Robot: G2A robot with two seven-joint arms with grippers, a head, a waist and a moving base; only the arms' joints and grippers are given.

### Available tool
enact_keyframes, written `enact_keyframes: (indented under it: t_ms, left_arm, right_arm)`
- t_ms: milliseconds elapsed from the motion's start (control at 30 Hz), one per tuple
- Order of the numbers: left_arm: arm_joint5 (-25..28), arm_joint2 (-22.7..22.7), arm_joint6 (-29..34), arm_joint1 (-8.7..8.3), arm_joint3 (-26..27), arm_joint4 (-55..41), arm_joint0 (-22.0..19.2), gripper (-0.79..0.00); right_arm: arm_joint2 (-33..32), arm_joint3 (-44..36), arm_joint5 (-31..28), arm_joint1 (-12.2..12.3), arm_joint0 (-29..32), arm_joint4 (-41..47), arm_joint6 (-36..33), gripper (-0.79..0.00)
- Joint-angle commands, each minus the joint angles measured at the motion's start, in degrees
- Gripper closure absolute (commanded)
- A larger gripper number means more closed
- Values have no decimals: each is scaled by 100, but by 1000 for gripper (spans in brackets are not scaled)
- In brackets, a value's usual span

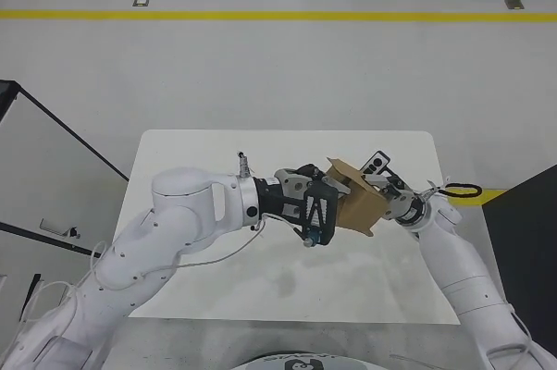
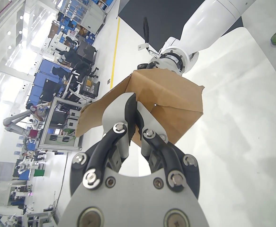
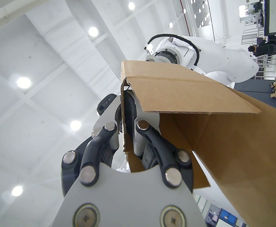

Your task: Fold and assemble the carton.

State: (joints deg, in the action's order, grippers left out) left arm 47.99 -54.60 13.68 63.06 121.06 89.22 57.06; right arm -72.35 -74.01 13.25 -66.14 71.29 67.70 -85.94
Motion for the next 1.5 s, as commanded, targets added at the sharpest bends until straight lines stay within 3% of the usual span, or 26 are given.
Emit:
enact_keyframes:
  t_ms: [0,1467]
  left_arm:
    - [3,17,8,3,-3,-6,1,0]
    - [113,-5,142,12,49,-190,35,0]
  right_arm:
    - [-1,-1,7,0,2,2,-11,0]
    - [-4,-173,34,9,70,-56,-14,0]
